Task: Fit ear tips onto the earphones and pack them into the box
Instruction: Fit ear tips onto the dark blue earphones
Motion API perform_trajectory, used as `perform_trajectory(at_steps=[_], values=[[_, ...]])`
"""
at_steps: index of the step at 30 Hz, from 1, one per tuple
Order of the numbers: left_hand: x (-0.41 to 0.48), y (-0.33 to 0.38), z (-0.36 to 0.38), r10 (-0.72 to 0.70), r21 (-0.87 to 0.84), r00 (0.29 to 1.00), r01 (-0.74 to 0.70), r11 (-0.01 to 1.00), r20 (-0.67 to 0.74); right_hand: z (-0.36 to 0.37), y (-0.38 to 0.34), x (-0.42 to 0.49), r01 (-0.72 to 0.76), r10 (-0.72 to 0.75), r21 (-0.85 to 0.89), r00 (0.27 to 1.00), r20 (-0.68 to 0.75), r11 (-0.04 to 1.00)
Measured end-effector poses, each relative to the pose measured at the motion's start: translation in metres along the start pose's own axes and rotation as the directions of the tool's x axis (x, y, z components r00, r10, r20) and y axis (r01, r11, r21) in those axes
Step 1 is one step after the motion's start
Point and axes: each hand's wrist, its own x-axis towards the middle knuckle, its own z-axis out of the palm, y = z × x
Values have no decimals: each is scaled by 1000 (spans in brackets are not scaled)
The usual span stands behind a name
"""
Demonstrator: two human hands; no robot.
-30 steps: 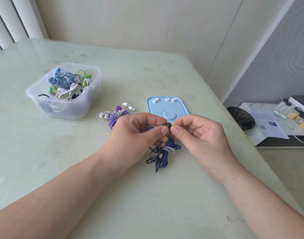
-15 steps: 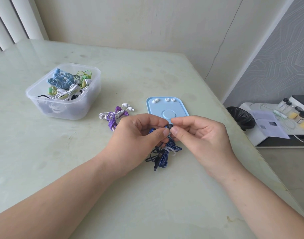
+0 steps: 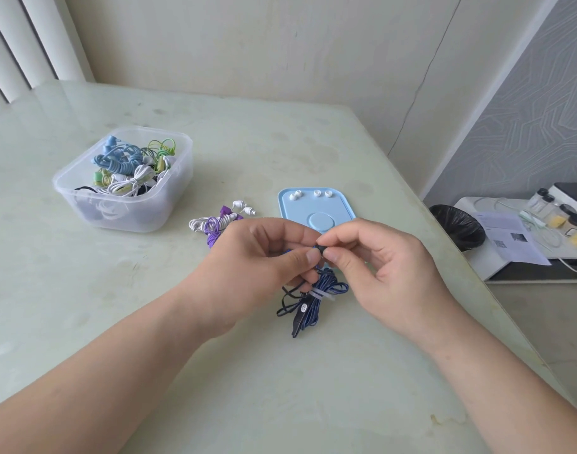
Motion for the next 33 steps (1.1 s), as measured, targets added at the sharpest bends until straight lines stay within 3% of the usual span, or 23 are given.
perform_trajectory(at_steps=[9, 19, 22, 27, 33], values=[[2, 0, -1, -46, -65, 999, 45, 997, -22, 5, 0, -1, -96, 110, 111, 985, -129, 989], [2, -1, 0, -25, -82, 999, 22, 996, -29, 10, 2, 0, 120, -123, -73, 992, -36, 990], [2, -1, 2, -12, -94, 999, 8, 996, -41, 10, 1, -3, 58, -60, -39, 998, -37, 998], [3, -1, 1, -23, -114, 998, 16, 993, -59, 6, -4, -6, -182, 187, 127, 982, -26, 975], [3, 0, 1, -22, -153, 996, 8, 988, -86, 1, -13, -4, -291, 287, 179, 957, 47, 940]])
